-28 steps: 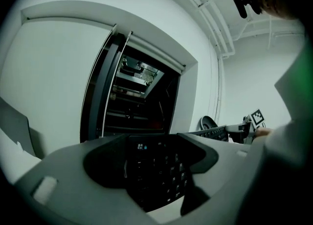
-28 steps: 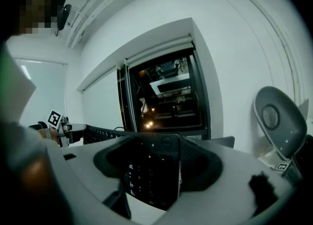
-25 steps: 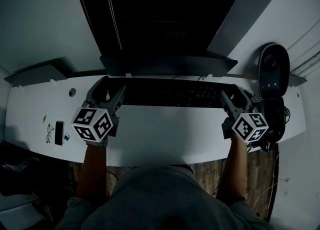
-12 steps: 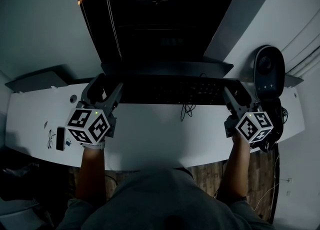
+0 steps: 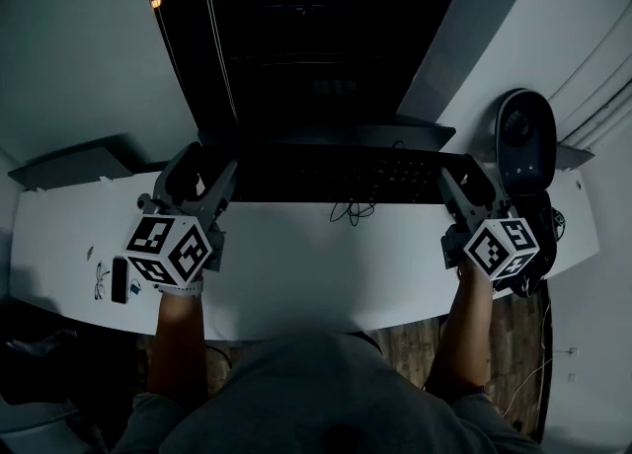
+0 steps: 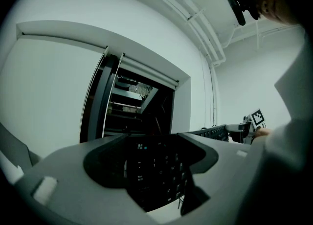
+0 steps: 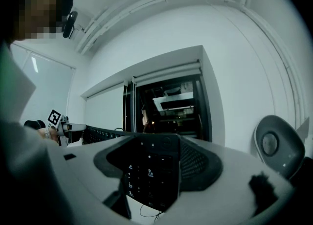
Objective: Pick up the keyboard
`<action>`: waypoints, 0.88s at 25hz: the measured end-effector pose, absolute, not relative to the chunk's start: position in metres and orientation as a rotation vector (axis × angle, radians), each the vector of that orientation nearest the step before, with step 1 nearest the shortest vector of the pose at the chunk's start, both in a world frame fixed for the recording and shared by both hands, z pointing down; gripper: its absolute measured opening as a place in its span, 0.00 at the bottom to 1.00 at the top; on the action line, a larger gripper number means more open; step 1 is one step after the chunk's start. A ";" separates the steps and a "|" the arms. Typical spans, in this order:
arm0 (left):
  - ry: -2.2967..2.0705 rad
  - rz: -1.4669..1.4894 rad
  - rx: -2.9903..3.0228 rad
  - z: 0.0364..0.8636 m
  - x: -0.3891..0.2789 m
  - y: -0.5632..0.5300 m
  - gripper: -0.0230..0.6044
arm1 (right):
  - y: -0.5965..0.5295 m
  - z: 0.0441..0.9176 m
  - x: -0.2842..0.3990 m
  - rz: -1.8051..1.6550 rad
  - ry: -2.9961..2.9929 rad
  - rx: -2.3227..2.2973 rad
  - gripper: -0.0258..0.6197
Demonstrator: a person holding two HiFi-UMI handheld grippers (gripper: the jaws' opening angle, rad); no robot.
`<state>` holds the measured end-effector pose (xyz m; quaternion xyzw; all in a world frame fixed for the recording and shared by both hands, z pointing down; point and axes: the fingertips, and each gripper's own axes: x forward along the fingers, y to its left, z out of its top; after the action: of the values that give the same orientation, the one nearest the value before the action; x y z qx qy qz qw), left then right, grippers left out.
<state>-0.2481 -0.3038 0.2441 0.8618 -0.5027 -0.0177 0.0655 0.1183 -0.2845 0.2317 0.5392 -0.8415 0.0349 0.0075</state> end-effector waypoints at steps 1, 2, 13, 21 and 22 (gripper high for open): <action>-1.516 -0.054 2.601 0.244 -0.249 -0.304 0.51 | -0.284 0.231 0.118 0.107 -2.631 1.686 0.48; -1.516 -0.054 2.603 0.243 -0.249 -0.303 0.51 | -0.284 0.230 0.117 0.104 -2.631 1.687 0.48; -1.515 -0.049 2.601 0.243 -0.248 -0.304 0.51 | -0.284 0.231 0.118 0.110 -2.633 1.691 0.48; -1.520 -0.034 2.594 0.244 -0.247 -0.304 0.51 | -0.286 0.234 0.119 0.134 -2.634 1.684 0.48; -1.520 -0.031 2.593 0.244 -0.247 -0.304 0.51 | -0.286 0.236 0.120 0.140 -2.634 1.683 0.48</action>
<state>-0.2471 -0.3038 0.2441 0.8607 -0.5045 -0.0102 0.0680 0.1198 -0.2859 0.2355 0.5379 -0.8418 0.0449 0.0065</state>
